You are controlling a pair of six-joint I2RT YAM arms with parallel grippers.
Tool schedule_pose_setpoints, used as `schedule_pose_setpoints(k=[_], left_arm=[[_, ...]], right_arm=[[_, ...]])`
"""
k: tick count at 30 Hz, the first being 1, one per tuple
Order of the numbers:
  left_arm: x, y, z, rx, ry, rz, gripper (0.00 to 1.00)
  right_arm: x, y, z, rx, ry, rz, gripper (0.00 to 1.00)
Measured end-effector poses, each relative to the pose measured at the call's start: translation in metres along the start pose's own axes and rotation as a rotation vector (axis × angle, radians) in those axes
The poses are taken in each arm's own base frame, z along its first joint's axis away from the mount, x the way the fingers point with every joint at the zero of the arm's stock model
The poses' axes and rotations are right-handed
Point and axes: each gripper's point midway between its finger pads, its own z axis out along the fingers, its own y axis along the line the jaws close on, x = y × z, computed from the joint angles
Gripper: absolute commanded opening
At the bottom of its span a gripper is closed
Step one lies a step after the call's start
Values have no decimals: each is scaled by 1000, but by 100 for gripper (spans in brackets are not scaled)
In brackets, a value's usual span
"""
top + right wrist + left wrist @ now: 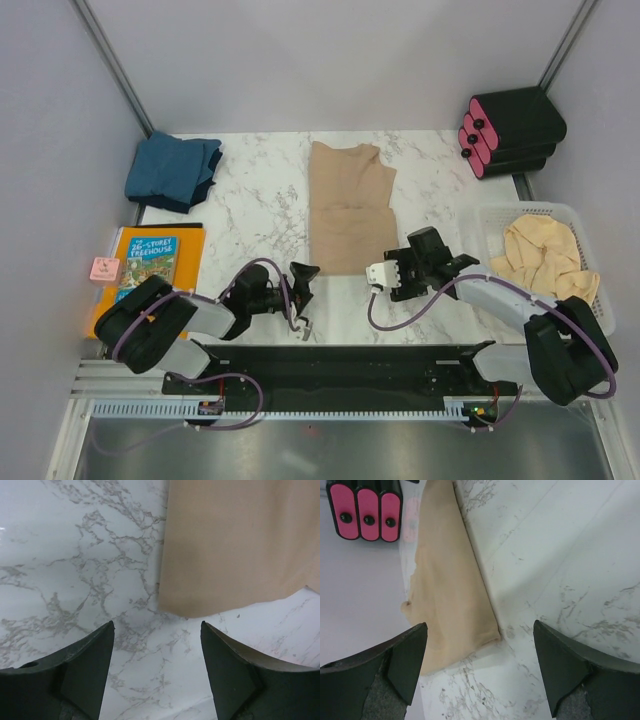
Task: Fold and stack the t-shirts
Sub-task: Grab one side of the 2/3 rectangular tshirt with both arms
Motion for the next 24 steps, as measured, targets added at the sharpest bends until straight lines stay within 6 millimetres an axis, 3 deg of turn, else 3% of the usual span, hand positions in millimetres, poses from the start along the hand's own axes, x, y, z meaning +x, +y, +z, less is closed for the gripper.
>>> schedule_pose_setpoints(k=[3,10,17,24], left_arm=[[4,7,10,-24,-14,29,93],[15,15,27,-71,-11,65,81],[25,16,29,-69,31,56,75],[32,20,35,-46,55,29,74]], right_arm=[[0,-4,11,29,-4,-34,75],[-2,-19,22,84,-9,-70,70],[-3,-25,27,111,-20,-76,67],[-6,-27,29,115,-31,-78,66]])
